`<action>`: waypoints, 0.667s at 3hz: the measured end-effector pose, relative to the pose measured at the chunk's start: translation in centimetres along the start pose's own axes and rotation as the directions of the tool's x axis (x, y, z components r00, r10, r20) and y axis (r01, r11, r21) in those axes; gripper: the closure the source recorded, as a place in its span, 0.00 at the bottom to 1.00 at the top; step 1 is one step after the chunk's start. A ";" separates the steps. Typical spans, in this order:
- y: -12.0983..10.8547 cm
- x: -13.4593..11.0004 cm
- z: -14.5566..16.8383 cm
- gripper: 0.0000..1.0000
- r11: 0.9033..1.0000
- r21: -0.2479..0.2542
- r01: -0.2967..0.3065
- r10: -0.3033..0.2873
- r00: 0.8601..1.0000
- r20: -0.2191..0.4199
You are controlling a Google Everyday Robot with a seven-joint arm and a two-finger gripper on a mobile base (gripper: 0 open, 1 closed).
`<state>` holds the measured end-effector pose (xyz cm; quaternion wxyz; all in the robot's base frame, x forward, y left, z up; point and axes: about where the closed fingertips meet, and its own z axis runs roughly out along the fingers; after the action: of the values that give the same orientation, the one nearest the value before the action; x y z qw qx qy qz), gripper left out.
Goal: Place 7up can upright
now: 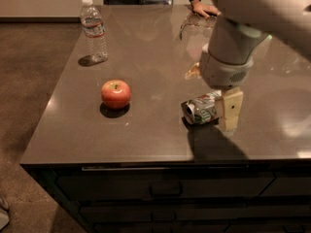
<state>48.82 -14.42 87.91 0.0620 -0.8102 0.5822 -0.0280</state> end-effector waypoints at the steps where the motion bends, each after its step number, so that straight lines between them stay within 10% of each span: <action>1: 0.4 -0.7 2.0 0.00 0.998 -0.022 0.055 -0.055 0.998 -0.015; 2: 0.3 -1.4 3.0 0.00 0.996 -0.033 0.077 -0.078 0.997 -0.013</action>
Offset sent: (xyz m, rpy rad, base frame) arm -0.0046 0.0230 -0.0425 -0.0413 0.0406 0.1032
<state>48.44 -12.98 84.94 0.0436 -0.8329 0.5510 -0.0270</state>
